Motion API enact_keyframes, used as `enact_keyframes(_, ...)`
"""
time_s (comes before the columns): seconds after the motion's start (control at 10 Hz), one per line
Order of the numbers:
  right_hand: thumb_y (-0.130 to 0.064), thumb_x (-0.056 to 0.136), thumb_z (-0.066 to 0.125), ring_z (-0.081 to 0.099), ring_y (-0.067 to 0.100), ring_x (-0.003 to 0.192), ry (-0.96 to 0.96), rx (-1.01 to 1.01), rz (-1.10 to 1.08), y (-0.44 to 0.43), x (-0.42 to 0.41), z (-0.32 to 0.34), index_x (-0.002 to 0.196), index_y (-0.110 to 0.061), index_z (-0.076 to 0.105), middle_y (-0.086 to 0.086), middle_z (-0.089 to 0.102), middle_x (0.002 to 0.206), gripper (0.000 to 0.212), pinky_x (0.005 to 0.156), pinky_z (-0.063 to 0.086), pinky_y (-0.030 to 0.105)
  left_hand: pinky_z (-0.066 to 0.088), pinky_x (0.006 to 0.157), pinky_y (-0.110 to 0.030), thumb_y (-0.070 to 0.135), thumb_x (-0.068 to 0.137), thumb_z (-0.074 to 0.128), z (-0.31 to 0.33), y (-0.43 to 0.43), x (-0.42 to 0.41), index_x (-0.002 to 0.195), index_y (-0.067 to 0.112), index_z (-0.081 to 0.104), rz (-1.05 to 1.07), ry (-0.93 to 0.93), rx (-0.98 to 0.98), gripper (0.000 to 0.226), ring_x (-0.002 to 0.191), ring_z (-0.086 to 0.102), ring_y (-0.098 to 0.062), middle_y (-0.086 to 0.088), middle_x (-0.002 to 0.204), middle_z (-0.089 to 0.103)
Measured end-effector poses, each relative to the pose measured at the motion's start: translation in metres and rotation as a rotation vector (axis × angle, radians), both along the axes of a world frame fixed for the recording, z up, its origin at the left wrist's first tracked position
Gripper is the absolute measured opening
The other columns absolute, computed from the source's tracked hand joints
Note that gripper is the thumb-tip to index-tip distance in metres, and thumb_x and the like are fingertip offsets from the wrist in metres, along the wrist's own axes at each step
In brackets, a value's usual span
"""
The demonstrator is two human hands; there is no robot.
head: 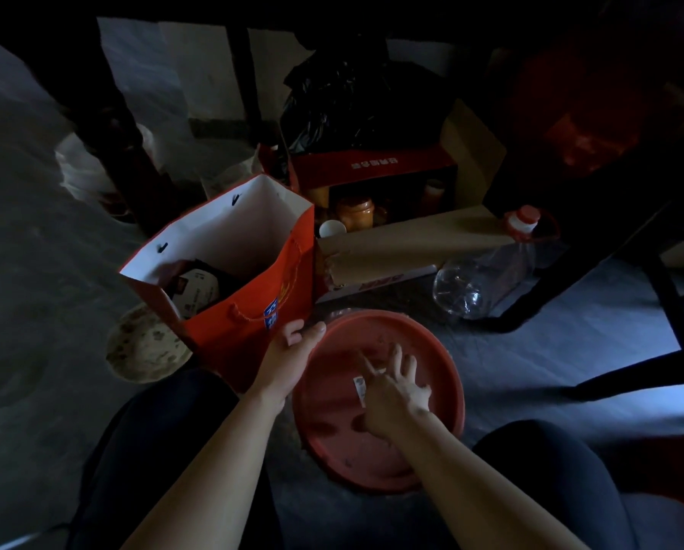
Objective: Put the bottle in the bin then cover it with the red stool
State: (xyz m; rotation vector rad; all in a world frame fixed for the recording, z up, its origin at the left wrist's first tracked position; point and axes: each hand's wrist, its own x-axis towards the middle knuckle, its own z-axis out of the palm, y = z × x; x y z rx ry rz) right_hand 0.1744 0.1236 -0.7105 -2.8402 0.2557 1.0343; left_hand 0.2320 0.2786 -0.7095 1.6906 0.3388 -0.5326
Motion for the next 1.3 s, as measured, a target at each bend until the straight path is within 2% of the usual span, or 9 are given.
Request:
enact_keyframes(0.1, -0.055, 0.074, 0.073, -0.007, 0.046, 0.146, 0.069, -0.004, -0.009, 0.001, 0.0, -0.002, 0.149, -0.046, -0.015, 0.019, -0.026, 0.158, 0.116, 0.106, 0.033, 0.064, 0.04, 0.096, -0.03, 0.048, 0.087, 0.06, -0.003, -0.001, 0.001, 0.141, 0.017, 0.042, 0.003, 0.006, -0.004, 0.064, 0.127, 0.048, -0.023, -0.01, 0.142, 0.05)
enact_keyframes(0.3, -0.057, 0.074, 0.072, -0.012, 0.046, 0.146, 0.064, 0.017, -0.028, -0.001, 0.007, 0.002, 0.149, -0.043, -0.018, 0.02, -0.029, 0.157, 0.119, 0.109, 0.023, 0.07, 0.04, 0.089, -0.027, 0.049, 0.087, 0.06, -0.002, -0.002, 0.002, 0.14, 0.018, 0.043, 0.015, 0.014, -0.002, 0.064, 0.12, 0.049, -0.018, -0.009, 0.142, 0.049)
enact_keyframes(0.4, -0.059, 0.074, 0.071, -0.017, 0.045, 0.146, 0.083, 0.037, -0.026, -0.003, 0.005, -0.004, 0.146, -0.048, -0.022, 0.017, -0.034, 0.156, 0.118, 0.109, 0.024, 0.069, 0.042, 0.089, -0.027, 0.047, 0.087, 0.062, -0.005, -0.003, 0.003, 0.139, 0.018, 0.043, 0.028, 0.013, -0.024, 0.063, 0.122, 0.05, -0.02, -0.009, 0.141, 0.05)
enact_keyframes(0.8, -0.059, 0.07, 0.073, -0.015, 0.047, 0.146, 0.056, 0.068, -0.048, -0.003, 0.007, 0.0, 0.147, -0.046, -0.022, 0.02, -0.032, 0.156, 0.123, 0.108, 0.028, 0.068, 0.042, 0.099, -0.033, 0.048, 0.086, 0.063, -0.006, -0.008, 0.007, 0.139, 0.017, 0.043, 0.0, -0.014, -0.025, 0.065, 0.127, 0.049, -0.023, -0.009, 0.141, 0.05)
enact_keyframes(0.9, -0.052, 0.069, 0.076, 0.001, 0.044, 0.147, 0.031, 0.084, -0.126, 0.002, 0.005, -0.014, 0.152, -0.042, -0.006, 0.03, -0.013, 0.157, 0.117, 0.11, 0.031, 0.061, 0.04, 0.099, -0.032, 0.049, 0.084, 0.064, -0.009, -0.011, 0.005, 0.139, 0.02, 0.044, -0.019, -0.028, -0.012, 0.065, 0.128, 0.047, -0.022, -0.008, 0.142, 0.049)
enact_keyframes(1.0, -0.049, 0.055, 0.079, 0.043, 0.037, 0.133, -0.041, 0.218, -0.245, -0.021, 0.008, -0.114, 0.144, -0.032, 0.033, 0.017, 0.04, 0.149, 0.102, 0.103, 0.044, 0.052, 0.039, 0.1, -0.032, 0.05, 0.085, 0.062, -0.011, -0.012, 0.007, 0.141, 0.02, 0.042, -0.048, -0.032, 0.005, 0.067, 0.13, 0.046, -0.023, -0.008, 0.144, 0.047)
enact_keyframes(1.1, -0.064, 0.035, 0.069, 0.045, 0.035, 0.132, -0.02, 0.184, -0.219, -0.037, 0.01, -0.177, 0.14, -0.041, 0.032, 0.011, 0.04, 0.149, 0.114, 0.1, 0.046, 0.053, 0.04, 0.101, -0.035, 0.057, 0.081, 0.064, -0.013, -0.012, 0.007, 0.143, 0.02, 0.041, -0.072, -0.051, 0.031, 0.075, 0.13, 0.045, -0.023, -0.008, 0.145, 0.045)
enact_keyframes(1.2, -0.065, 0.029, 0.066, 0.045, 0.033, 0.132, -0.037, 0.178, -0.225, -0.04, 0.015, -0.194, 0.136, -0.051, 0.025, 0.007, 0.039, 0.15, 0.115, 0.098, 0.046, 0.053, 0.04, 0.104, -0.036, 0.06, 0.073, 0.065, -0.007, -0.01, 0.007, 0.142, 0.021, 0.042, -0.065, -0.081, 0.055, 0.083, 0.131, 0.044, -0.022, -0.007, 0.146, 0.044)
enact_keyframes(1.3, -0.047, 0.052, 0.076, 0.053, 0.037, 0.123, 0.036, 0.196, -0.297, -0.025, 0.011, -0.131, 0.134, -0.03, 0.047, 0.017, 0.052, 0.139, 0.089, 0.098, 0.047, 0.053, 0.035, 0.11, -0.037, 0.052, 0.076, 0.068, 0.007, -0.009, 0.002, 0.139, 0.022, 0.045, -0.104, -0.173, 0.149, 0.073, 0.135, 0.041, -0.019, -0.005, 0.146, 0.045)
